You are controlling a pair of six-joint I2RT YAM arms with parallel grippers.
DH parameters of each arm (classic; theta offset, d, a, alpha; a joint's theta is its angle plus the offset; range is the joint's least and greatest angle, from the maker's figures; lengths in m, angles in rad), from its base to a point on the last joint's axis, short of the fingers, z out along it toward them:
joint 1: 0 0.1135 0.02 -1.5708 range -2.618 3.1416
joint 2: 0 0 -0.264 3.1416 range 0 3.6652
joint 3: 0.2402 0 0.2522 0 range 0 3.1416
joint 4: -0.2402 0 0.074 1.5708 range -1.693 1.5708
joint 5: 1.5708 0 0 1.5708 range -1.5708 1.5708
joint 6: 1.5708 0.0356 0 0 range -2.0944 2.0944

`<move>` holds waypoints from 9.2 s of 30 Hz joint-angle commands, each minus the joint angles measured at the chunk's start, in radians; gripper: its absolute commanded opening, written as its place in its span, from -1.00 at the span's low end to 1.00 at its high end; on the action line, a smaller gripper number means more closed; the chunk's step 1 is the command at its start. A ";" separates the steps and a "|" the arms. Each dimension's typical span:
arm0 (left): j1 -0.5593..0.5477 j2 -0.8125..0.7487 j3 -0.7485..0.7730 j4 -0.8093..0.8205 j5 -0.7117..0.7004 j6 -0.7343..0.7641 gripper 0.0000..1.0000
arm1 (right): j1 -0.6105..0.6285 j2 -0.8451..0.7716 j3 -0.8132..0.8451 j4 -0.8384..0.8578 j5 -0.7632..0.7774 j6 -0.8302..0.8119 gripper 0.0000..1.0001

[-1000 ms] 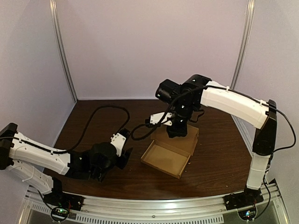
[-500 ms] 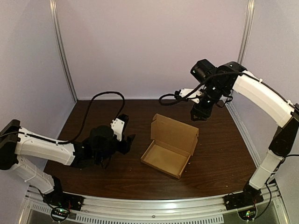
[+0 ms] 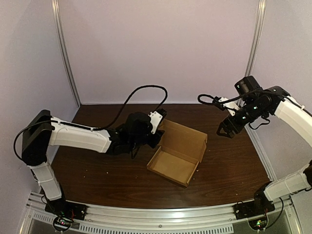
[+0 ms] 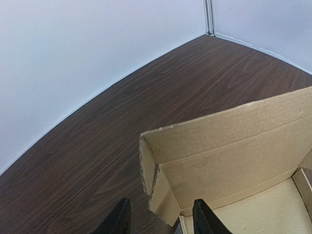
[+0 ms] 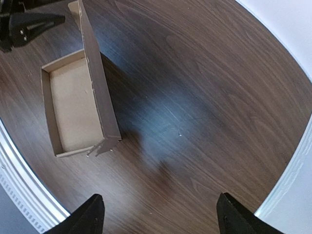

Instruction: Fold the paper box

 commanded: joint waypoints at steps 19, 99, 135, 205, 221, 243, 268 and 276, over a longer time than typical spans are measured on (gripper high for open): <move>0.002 0.104 0.178 -0.215 -0.026 -0.142 -0.89 | -0.034 0.080 -0.153 0.209 -0.204 0.200 0.43; -0.077 0.083 0.035 -0.349 -0.587 -0.679 -1.00 | 0.405 0.495 -0.045 0.731 0.467 0.863 -1.00; -0.236 0.143 0.030 -0.624 -0.758 -1.012 -1.00 | 0.470 0.414 -0.288 0.797 0.283 0.830 -0.84; -0.192 0.205 -0.146 0.114 -0.561 -0.355 -1.00 | -0.043 0.491 -0.036 0.419 -0.320 -0.695 0.20; -0.155 0.285 -0.011 0.049 -0.618 -0.359 -1.00 | -0.110 0.344 -0.287 0.480 -0.169 -0.937 0.14; -0.077 0.292 0.035 0.067 -0.425 -0.275 -1.00 | 0.325 0.549 -0.402 0.823 0.238 -0.942 -0.69; -0.077 0.265 -0.107 0.015 -0.405 -0.424 -1.00 | 0.541 0.483 -0.278 0.604 0.202 -0.639 -0.63; -0.077 0.277 -0.148 0.081 -0.447 -0.336 -1.00 | 0.541 0.087 -0.427 0.211 0.012 -0.722 -0.29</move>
